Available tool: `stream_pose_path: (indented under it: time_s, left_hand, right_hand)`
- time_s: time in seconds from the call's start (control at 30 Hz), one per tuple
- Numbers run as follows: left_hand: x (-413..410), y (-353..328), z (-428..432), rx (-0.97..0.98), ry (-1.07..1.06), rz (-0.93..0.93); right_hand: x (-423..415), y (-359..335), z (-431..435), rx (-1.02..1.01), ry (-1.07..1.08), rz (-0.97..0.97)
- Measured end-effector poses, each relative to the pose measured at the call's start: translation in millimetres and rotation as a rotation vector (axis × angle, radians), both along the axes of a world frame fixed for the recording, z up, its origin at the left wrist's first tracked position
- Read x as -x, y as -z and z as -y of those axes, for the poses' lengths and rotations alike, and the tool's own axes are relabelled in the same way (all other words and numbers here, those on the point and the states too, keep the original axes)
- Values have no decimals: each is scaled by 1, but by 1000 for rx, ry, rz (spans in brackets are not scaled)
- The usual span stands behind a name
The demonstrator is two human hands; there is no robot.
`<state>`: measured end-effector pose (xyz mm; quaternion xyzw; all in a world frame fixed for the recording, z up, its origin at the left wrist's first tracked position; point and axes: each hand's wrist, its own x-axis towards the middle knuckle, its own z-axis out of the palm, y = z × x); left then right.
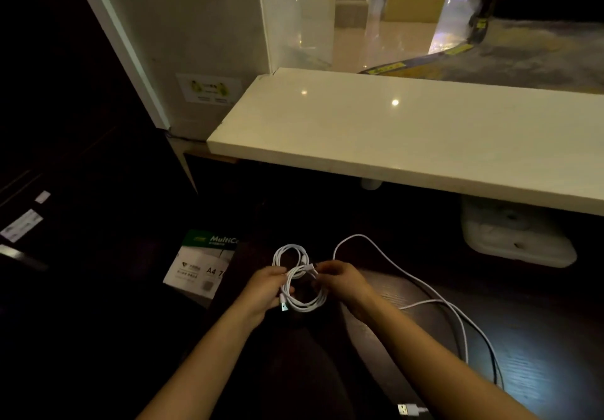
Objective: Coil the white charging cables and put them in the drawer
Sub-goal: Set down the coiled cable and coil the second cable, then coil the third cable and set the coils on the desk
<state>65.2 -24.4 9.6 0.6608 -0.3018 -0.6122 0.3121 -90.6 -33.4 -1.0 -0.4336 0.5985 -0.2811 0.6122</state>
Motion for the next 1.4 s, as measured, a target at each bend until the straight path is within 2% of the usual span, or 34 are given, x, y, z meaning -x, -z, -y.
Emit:
stream_pose_path:
  time_s: [0.2, 0.4, 0.6, 0.73, 0.9, 0.97, 1.03, 1.1, 1.17, 1.2, 1.23, 1.3, 1.4]
  left_hand:
    - [-14, 18, 3, 86, -5, 164]
    - [-17, 13, 36, 234, 9, 302]
    - [-15, 31, 60, 271, 45, 412]
    - [-17, 41, 61, 305, 63, 412]
    - [-21, 39, 59, 355, 64, 386]
    - [-24, 34, 53, 424, 23, 462]
    - [-20, 28, 40, 554, 40, 570]
    - [-2, 25, 22, 693, 171, 582]
    - [24, 29, 5, 785, 427, 522]
    - [37, 33, -1, 806, 571, 513]
    - [48, 40, -4, 811, 703, 524]
    - [62, 51, -6, 786, 888, 591]
    - [73, 55, -5, 878, 965, 737]
  right_hand:
    - [-24, 29, 2, 2, 49, -147]
    - [-37, 33, 21, 80, 164, -145]
    - [-38, 33, 25, 142, 124, -161]
    - [-39, 37, 20, 210, 67, -132]
    - [-39, 19, 14, 171, 75, -90]
    - [-35, 6, 5, 225, 26, -223]
    - [-22, 1, -10, 426, -2, -426]
    - [1, 6, -25, 572, -80, -738]
    - [27, 17, -33, 443, -248, -1050]
    - [37, 23, -37, 334, -332, -1127]
    - [44, 29, -40, 266, -394, -1159]
    - [52, 36, -44, 260, -495, -1165]
    - [63, 24, -51, 295, -528, -998]
